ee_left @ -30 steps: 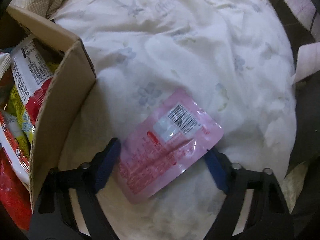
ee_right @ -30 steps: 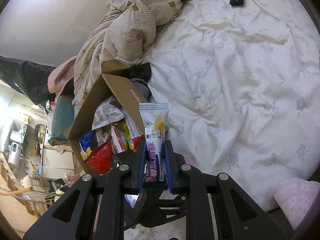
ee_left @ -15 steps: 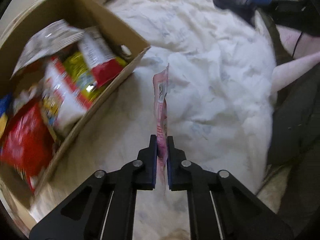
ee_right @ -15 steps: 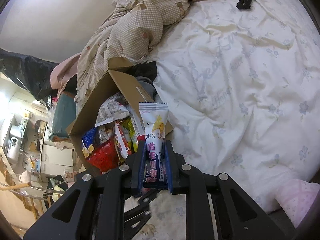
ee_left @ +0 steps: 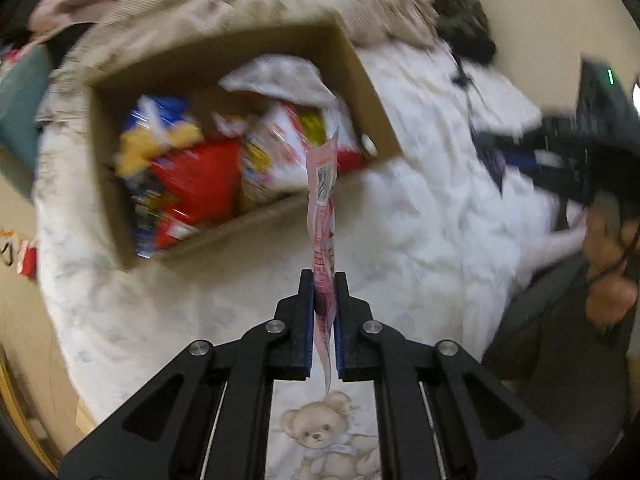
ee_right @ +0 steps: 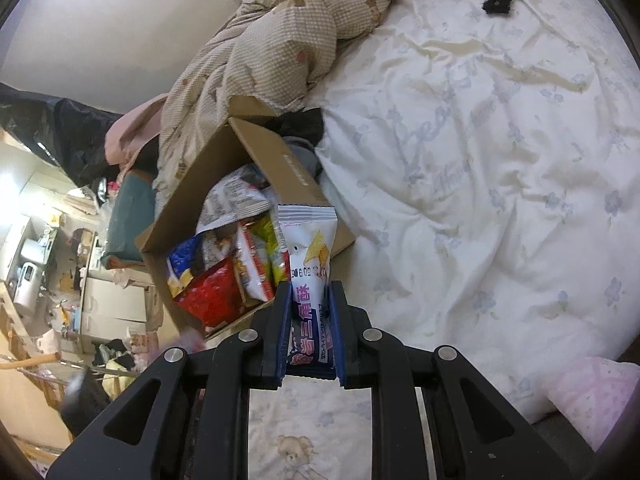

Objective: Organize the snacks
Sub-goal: 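Carry the pink packet and white-purple bar into the box and open both tools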

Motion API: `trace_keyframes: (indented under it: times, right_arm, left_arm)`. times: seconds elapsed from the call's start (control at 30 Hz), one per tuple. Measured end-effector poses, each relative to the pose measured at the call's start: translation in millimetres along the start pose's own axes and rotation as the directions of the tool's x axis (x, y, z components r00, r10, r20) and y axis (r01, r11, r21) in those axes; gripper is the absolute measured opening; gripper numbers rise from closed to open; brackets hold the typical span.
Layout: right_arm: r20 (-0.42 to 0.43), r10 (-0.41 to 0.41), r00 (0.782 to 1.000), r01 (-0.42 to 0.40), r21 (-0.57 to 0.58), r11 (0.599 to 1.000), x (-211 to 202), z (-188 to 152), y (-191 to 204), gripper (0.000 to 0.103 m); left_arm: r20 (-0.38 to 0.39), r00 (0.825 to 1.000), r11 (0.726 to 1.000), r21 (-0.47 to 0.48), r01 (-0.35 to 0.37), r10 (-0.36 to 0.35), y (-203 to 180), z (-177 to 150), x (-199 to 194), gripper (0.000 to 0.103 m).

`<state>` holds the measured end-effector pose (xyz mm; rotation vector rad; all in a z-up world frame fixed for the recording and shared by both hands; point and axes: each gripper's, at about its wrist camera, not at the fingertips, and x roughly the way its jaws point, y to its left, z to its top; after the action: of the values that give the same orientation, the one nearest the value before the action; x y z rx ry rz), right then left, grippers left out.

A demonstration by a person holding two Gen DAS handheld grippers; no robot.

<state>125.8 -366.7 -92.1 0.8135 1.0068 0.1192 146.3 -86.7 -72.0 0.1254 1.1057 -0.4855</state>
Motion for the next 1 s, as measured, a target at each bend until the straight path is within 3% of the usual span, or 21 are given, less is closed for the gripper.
trace_keyframes:
  times: [0.13, 0.4, 1.0]
  right_arm:
    - [0.022, -0.017, 1.0, 0.018, -0.074, 0.997, 1.1, -3.1, 18.2, 0.019]
    - [0.023, 0.0, 1.0, 0.005, -0.22, 0.975, 12.8, -4.5, 54.5, 0.019]
    - [-0.022, 0.021, 1.0, -0.028, -0.379, 0.925, 77.8, 30.0, 112.3, 0.019]
  left_arm:
    - [0.082, 0.994, 0.997, -0.044, -0.062, 0.066, 9.2, 18.7, -13.9, 0.006]
    - [0.124, 0.98, 0.982, -0.131, -0.138, 0.155, 31.7, 55.5, -24.5, 0.006]
    - [0.086, 0.957, 0.942, -0.221, -0.254, 0.278, 59.4, 98.7, 2.9, 0.006]
